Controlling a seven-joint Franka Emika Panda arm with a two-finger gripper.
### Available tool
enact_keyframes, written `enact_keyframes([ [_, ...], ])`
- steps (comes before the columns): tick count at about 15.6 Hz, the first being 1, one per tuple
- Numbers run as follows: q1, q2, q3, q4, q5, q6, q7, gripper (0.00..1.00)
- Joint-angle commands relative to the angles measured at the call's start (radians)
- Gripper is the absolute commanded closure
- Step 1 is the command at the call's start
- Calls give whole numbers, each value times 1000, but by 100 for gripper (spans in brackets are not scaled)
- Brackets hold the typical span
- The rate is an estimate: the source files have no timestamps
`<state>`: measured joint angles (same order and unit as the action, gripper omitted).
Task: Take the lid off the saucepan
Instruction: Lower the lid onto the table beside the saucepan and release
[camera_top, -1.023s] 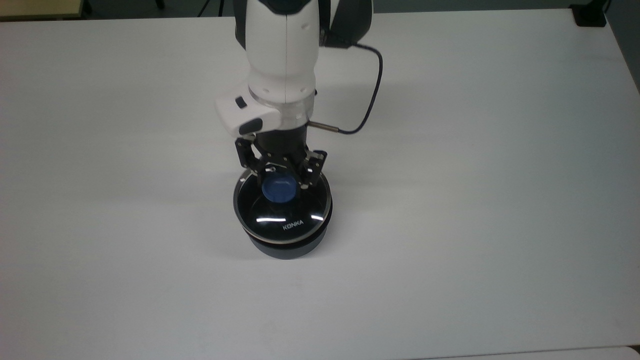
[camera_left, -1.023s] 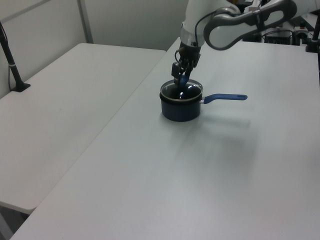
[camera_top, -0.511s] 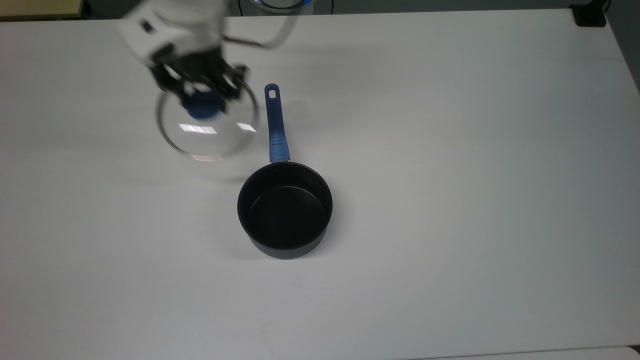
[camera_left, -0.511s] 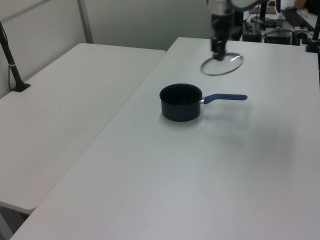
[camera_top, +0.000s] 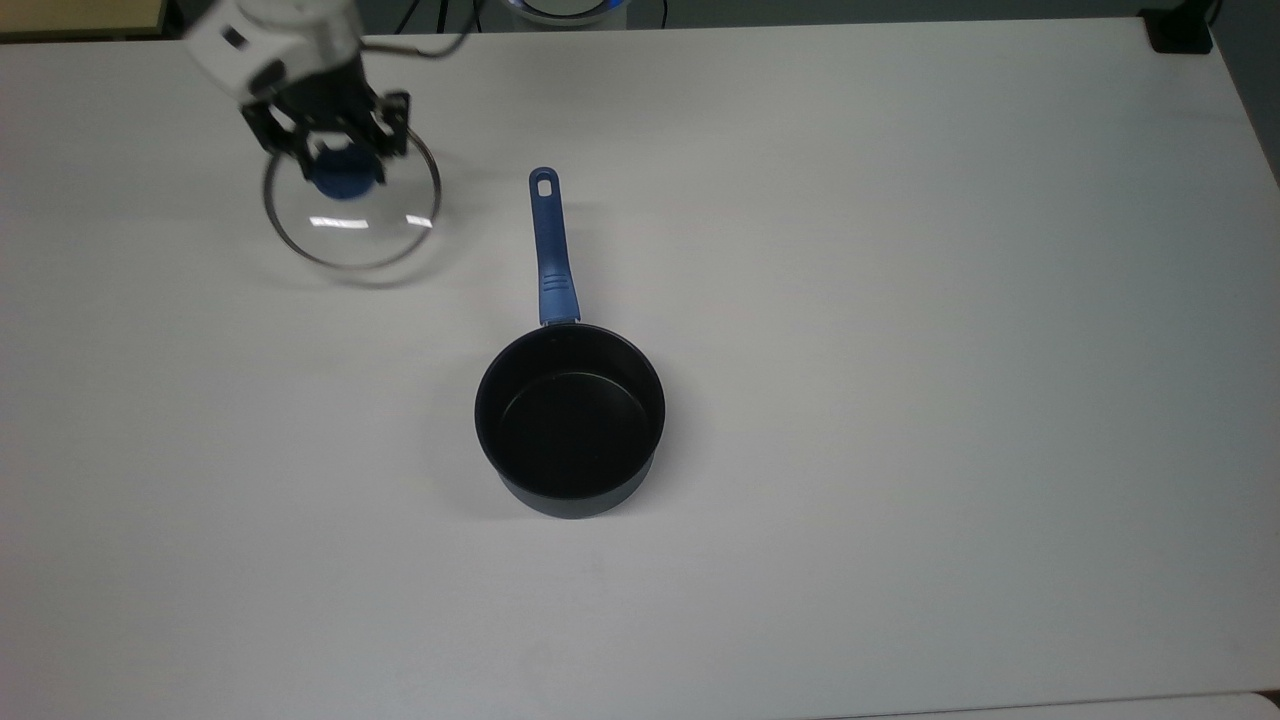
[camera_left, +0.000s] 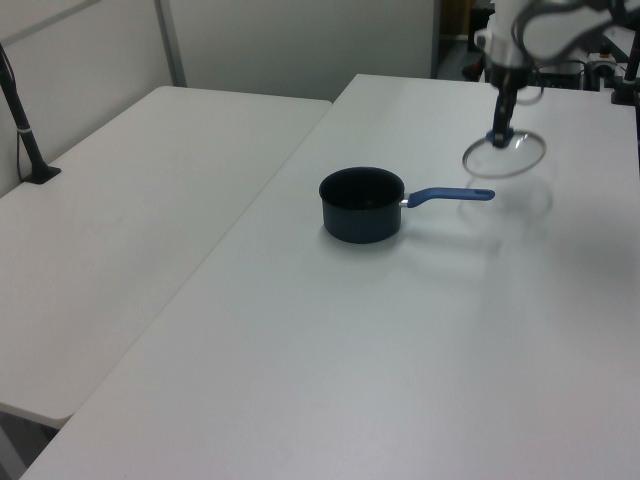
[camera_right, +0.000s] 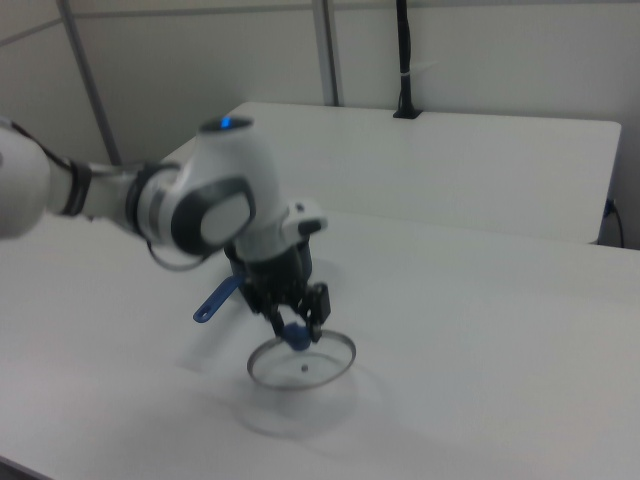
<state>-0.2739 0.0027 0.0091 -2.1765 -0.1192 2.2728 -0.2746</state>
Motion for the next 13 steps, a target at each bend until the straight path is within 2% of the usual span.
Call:
enact_keyframes([
  [1, 16, -23, 0, -135, 13, 160, 9, 62],
  [4, 38, 2, 0, -132, 13, 159, 37, 60],
  [5, 39, 6, 0, -131, 13, 156, 38, 44],
  [6, 38, 7, 0, -128, 13, 151, 44, 9],
  [7, 30, 3, -1, -123, 13, 136, 81, 0],
  [9, 25, 0, 0, -42, 13, -2, 153, 0],
  [11, 25, -6, -1, 65, 13, -152, 160, 0],
  [13, 27, -12, 0, 212, 13, -295, 161, 0],
])
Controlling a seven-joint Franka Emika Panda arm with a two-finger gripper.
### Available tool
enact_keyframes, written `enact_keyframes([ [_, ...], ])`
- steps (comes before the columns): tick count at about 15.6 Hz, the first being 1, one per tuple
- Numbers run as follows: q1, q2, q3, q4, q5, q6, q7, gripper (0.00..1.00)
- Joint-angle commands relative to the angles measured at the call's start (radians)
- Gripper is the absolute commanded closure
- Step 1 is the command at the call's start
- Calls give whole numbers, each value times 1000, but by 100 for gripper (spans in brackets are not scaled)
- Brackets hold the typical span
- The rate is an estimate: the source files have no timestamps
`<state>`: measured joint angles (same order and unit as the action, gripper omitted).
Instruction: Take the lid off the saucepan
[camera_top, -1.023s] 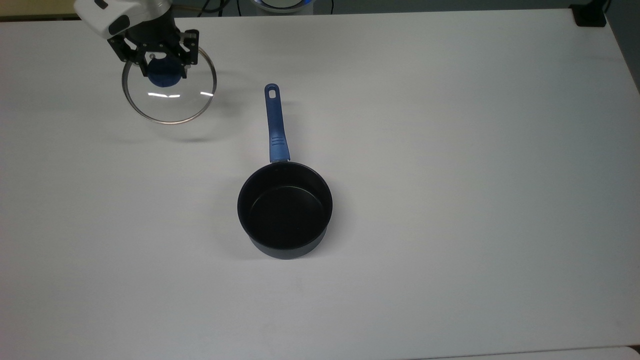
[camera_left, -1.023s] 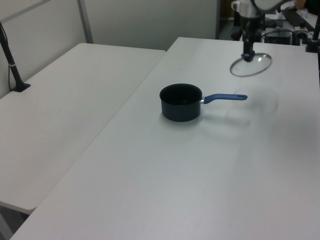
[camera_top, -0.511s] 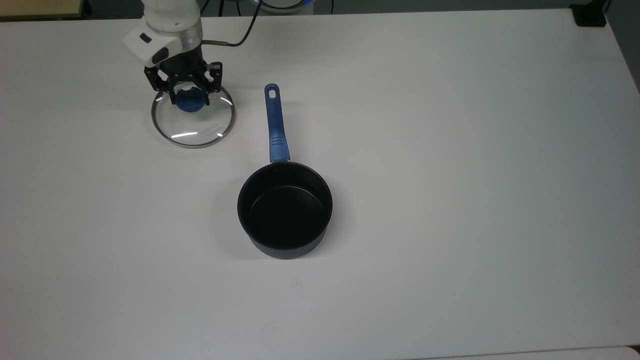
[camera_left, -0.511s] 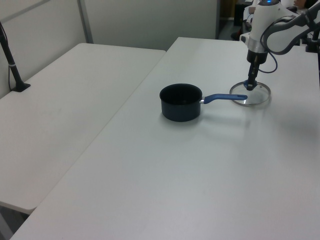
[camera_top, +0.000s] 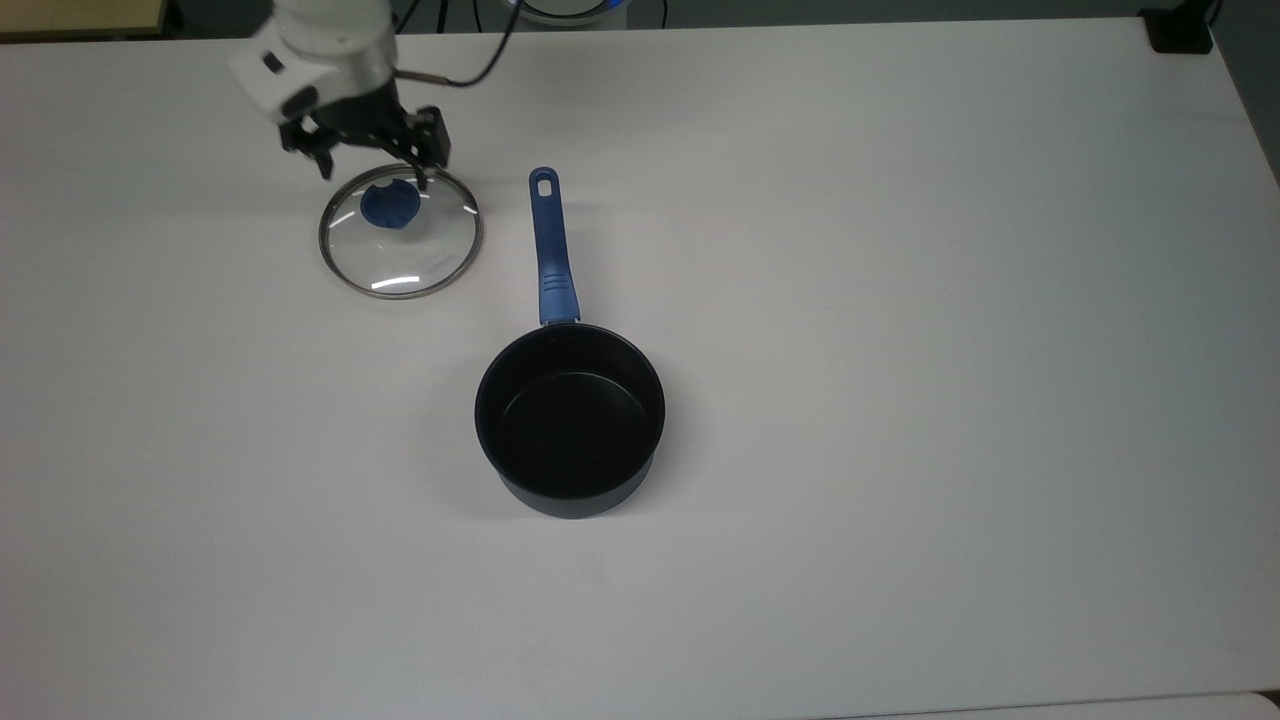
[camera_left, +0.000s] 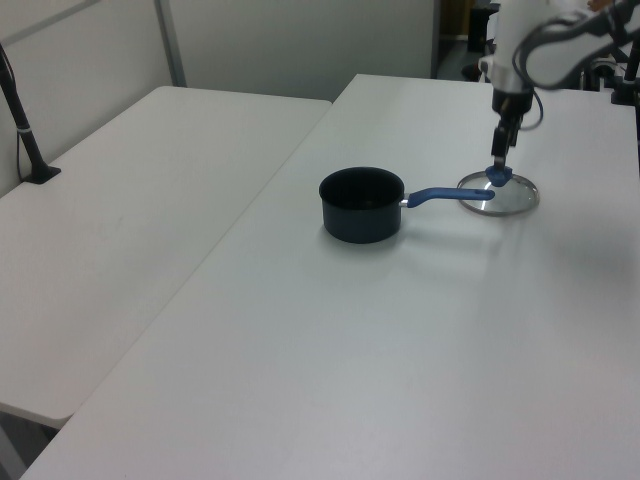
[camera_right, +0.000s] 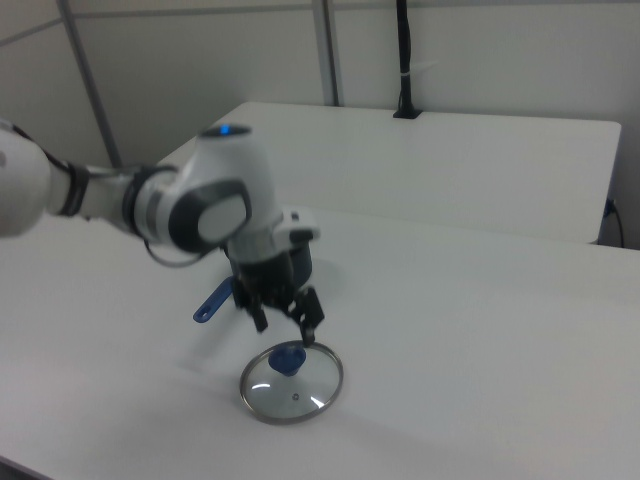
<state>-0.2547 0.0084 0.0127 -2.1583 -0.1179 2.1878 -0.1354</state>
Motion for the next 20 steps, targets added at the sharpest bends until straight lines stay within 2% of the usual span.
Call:
enact_keyframes([
  [1, 12, -16, -2, 281, 14, -297, 23, 0],
  [3, 29, -16, 9, 406, 15, -414, 54, 0],
  [6, 103, -31, 10, 501, 15, -482, 182, 0],
  [10, 196, -62, -3, 520, 59, -568, 345, 0],
  [13, 207, -61, -10, 520, 61, -557, 304, 0],
  [16, 206, -59, -11, 520, 57, -533, 151, 0],
  [20, 206, -56, -11, 520, 49, -530, 143, 0],
])
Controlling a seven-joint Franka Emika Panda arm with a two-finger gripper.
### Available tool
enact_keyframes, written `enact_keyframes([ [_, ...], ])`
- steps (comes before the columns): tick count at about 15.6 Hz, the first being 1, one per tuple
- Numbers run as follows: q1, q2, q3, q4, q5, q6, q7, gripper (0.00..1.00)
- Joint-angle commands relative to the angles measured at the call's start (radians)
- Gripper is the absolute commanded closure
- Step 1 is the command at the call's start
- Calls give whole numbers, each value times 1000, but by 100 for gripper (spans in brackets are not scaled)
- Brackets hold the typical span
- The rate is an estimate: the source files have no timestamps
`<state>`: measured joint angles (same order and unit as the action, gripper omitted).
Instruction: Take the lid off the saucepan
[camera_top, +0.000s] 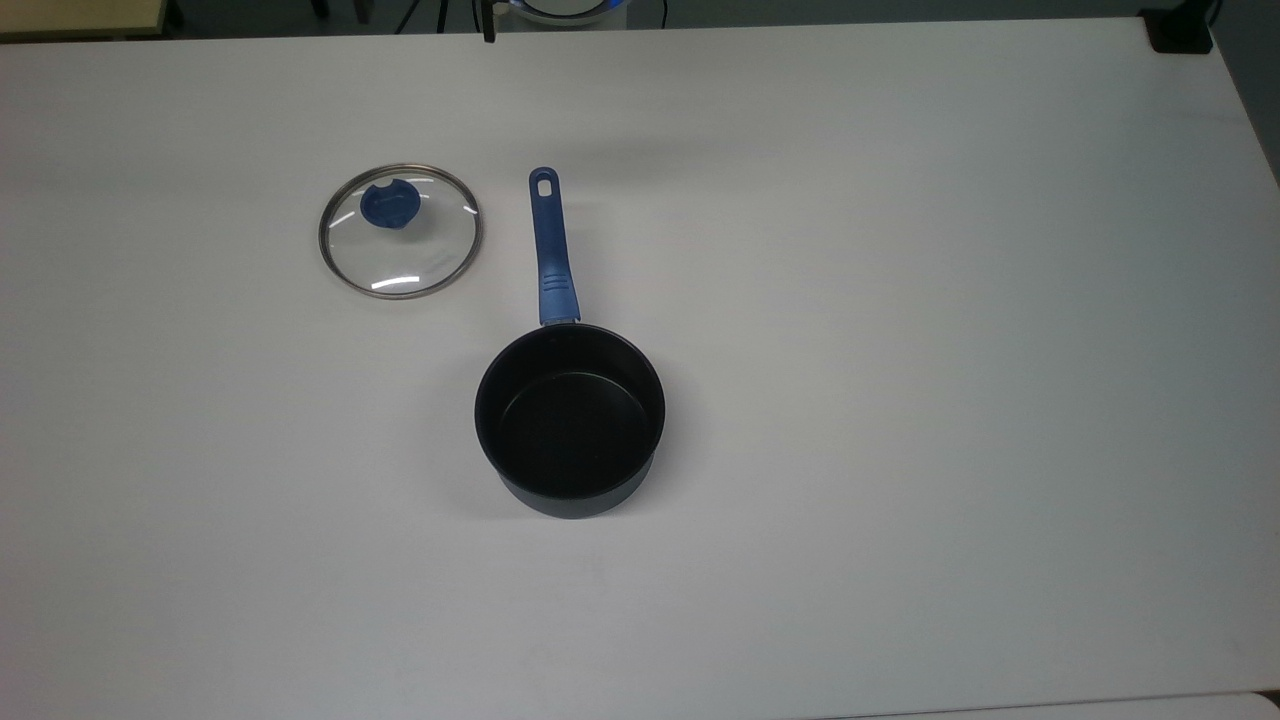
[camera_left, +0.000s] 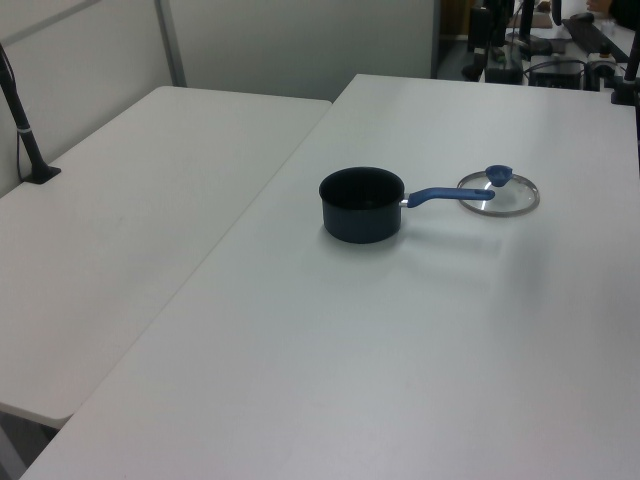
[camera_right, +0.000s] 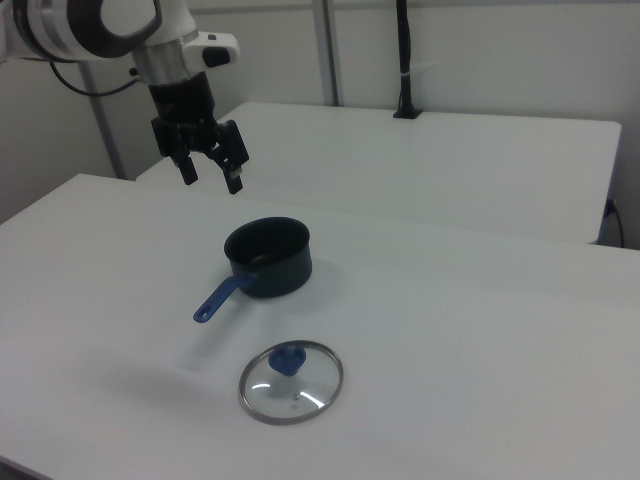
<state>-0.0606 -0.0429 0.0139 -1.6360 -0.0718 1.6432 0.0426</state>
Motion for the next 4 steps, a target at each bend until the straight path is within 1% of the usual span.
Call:
enact_keyframes([
  [1, 11, -5, -12, -1, 1, 15, -35, 0],
  [4, 10, -6, -12, -1, 4, 17, -38, 0],
])
